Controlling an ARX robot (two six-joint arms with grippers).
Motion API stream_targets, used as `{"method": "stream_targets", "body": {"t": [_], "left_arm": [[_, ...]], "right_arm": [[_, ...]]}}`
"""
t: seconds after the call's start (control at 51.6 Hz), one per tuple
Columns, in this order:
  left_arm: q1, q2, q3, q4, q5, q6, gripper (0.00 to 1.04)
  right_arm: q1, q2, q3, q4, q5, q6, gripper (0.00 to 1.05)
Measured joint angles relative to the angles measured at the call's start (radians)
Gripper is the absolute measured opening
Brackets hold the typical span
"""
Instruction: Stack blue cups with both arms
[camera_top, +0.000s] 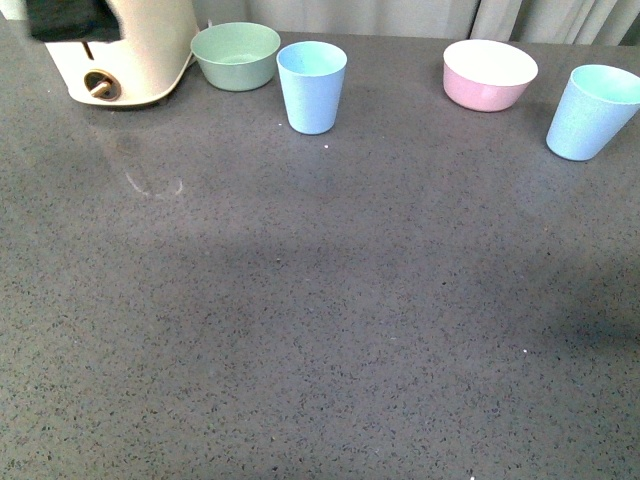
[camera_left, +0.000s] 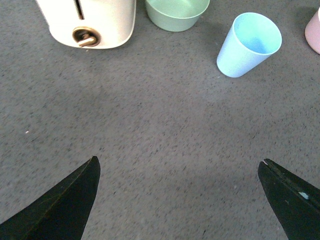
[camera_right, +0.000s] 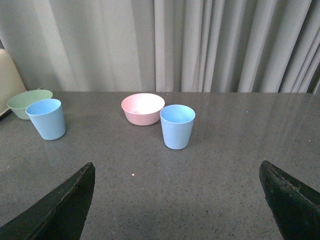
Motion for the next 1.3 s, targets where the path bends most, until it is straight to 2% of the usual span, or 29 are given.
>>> {"method": "stream_targets", "body": {"t": [0.466, 0.95, 1.3], "left_arm": [[-0.109, 0.584, 0.66, -0.229, -0.129, -0.117, 0.96], [-0.151, 0.854, 1.07, -0.457, -0.172, -0.215, 0.96], [-0.183, 0.943, 1.217, -0.53, -0.191, -0.244, 0.96]], "right_arm": [[0.0, 0.0, 0.0, 0.0, 0.0, 0.0, 0.96], [0.0, 0.0, 0.0, 0.0, 0.0, 0.0, 0.96], [0.0, 0.0, 0.0, 0.0, 0.0, 0.0, 0.96]]}}
